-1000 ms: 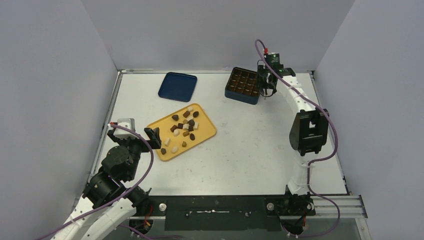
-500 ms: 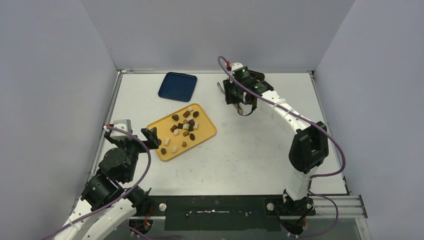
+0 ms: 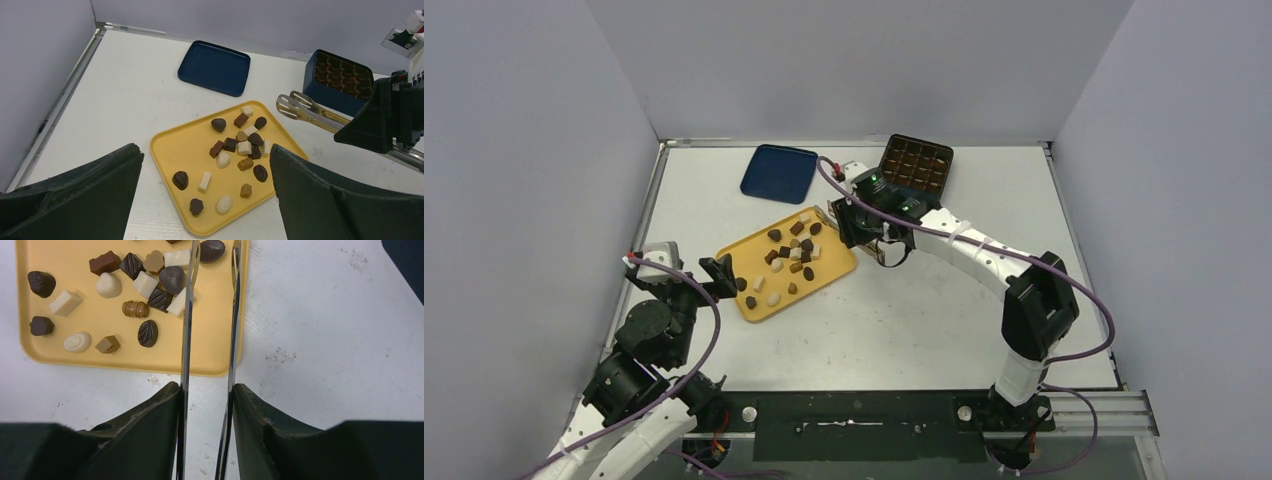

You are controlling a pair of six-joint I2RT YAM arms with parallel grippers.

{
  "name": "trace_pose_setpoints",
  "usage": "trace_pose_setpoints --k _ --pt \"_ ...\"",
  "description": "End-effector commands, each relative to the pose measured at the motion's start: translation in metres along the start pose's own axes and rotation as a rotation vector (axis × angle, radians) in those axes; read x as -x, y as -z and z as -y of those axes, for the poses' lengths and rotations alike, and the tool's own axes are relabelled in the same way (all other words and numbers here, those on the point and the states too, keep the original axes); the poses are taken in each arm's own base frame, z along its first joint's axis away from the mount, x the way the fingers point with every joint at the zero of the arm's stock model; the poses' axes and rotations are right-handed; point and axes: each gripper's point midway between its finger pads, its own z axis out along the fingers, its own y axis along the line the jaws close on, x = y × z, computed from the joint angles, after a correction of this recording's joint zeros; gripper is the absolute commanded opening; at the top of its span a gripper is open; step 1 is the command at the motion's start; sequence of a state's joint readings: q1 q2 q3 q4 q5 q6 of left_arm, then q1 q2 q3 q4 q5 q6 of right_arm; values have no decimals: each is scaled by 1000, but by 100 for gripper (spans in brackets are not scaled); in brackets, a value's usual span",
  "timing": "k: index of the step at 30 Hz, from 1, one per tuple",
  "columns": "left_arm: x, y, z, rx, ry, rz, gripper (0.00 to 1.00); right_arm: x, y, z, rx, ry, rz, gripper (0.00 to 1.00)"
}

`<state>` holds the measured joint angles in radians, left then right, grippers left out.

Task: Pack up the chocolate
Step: Pick up the fake chocolate from the plate.

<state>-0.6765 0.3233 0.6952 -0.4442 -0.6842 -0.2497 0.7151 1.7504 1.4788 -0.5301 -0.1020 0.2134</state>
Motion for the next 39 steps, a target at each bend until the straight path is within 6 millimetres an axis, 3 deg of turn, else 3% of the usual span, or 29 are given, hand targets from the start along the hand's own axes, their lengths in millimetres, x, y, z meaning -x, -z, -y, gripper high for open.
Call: trace_pose_setpoints --k 1,11,21,39 --pt "13 1 -3 18 28 42 97 24 -10 -14 38 27 73 41" --pt "15 2 -5 19 37 55 97 17 -43 -12 9 53 20 42" --pt "13 0 -3 14 31 48 97 -6 -63 -14 30 39 -35 45" --pt "10 -2 5 -23 16 39 97 -12 -62 -17 31 39 -63 44"
